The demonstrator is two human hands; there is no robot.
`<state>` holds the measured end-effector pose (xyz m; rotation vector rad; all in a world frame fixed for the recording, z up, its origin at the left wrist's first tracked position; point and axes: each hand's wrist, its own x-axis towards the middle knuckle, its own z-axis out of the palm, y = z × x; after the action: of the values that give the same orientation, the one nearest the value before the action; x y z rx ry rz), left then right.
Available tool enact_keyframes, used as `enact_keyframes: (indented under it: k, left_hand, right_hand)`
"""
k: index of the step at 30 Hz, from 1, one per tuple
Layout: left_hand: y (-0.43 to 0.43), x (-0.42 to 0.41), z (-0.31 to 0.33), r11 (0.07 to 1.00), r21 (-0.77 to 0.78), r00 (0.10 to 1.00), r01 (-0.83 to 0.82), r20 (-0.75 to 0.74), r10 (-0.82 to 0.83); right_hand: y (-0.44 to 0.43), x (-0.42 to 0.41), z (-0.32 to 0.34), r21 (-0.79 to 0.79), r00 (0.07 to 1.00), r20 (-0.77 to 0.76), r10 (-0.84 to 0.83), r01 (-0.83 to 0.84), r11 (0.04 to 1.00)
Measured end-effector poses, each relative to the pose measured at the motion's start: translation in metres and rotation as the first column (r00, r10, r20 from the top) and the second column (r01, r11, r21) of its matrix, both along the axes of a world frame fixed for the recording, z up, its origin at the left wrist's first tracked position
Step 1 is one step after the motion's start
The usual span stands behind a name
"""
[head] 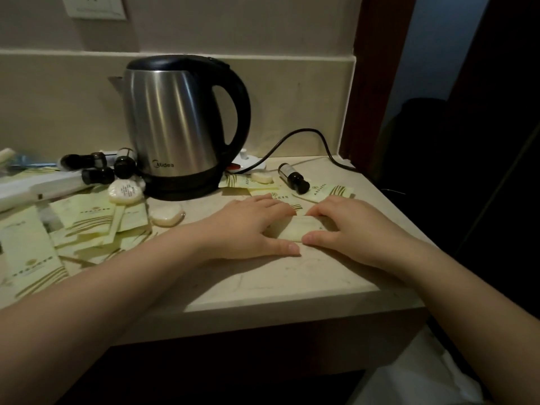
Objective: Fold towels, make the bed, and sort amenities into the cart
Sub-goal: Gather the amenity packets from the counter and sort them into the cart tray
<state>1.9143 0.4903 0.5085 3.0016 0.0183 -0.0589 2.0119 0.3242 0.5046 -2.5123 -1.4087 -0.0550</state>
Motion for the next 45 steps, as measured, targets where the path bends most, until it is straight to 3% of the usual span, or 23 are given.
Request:
enact_keyframes:
  k: [4, 7, 11, 16, 19, 22, 26, 30, 37, 39, 43, 45]
  left_hand:
    - [-0.014, -0.002, -0.001, 1.0, -0.007, 0.992, 0.014, 0.123, -0.013]
    - [-0.013, -0.003, 0.005, 0.998, -0.042, 0.996, -0.051, 0.066, 0.054]
    - [-0.003, -0.009, 0.017, 0.98, -0.031, 0.979, -0.199, -0.056, 0.197]
    - [0.006, -0.023, 0.027, 0.947, -0.057, 0.949, -0.315, -0.004, 0.316]
    - [0.013, -0.032, 0.031, 0.925, -0.078, 0.928, -0.371, 0.009, 0.373]
    - [0.024, -0.042, 0.036, 0.885, -0.195, 0.901, -0.422, 0.013, 0.433]
    - [0.039, -0.051, 0.047, 0.741, -0.502, 0.839, -0.446, 0.053, 0.542]
    - [0.046, -0.051, 0.047, 0.54, -0.776, 0.773, -0.325, 0.111, 0.625]
    - [0.034, -0.026, 0.039, 0.311, -0.945, 0.782, -0.102, 0.117, 0.612]
    - [0.027, -0.018, 0.037, 0.207, -0.977, 0.807, -0.059, 0.075, 0.586]
    - [0.018, -0.011, 0.03, -0.013, -1.0, 0.876, -0.004, -0.01, 0.482]
    - [0.02, -0.012, 0.025, -0.045, -0.999, 0.901, 0.008, -0.012, 0.433]
  right_hand:
    - [0.006, -0.006, 0.004, 0.04, 0.982, -0.18, 0.048, -0.042, 0.998]
    - [0.014, 0.005, 0.02, 0.094, 0.957, -0.29, 0.032, -0.005, 0.996]
    - [0.048, 0.043, 0.035, 0.248, 0.96, -0.24, -0.147, 0.207, 0.946]
    - [0.086, 0.055, 0.023, -0.031, 0.961, -0.118, -0.252, 0.25, 0.968]
    - [0.092, 0.056, 0.018, -0.024, 0.965, -0.027, -0.26, 0.259, 0.965]
    - [0.088, 0.062, 0.024, 0.011, 0.963, -0.068, -0.261, 0.263, 0.965]
    - [0.073, 0.069, 0.042, 0.357, 0.952, -0.273, -0.139, 0.234, 0.904]
    - [0.059, 0.062, 0.053, 0.576, 0.912, -0.409, 0.032, 0.231, 0.784]
    - [0.059, 0.025, 0.058, 0.624, 0.819, -0.489, 0.299, 0.089, 0.777]
    - [0.064, 0.015, 0.058, 0.633, 0.781, -0.509, 0.362, 0.055, 0.772]
    - [0.077, 0.001, 0.051, 0.632, 0.776, -0.513, 0.368, 0.051, 0.773]
    - [0.081, 0.0, 0.049, 0.643, 0.742, -0.556, 0.376, 0.097, 0.76]
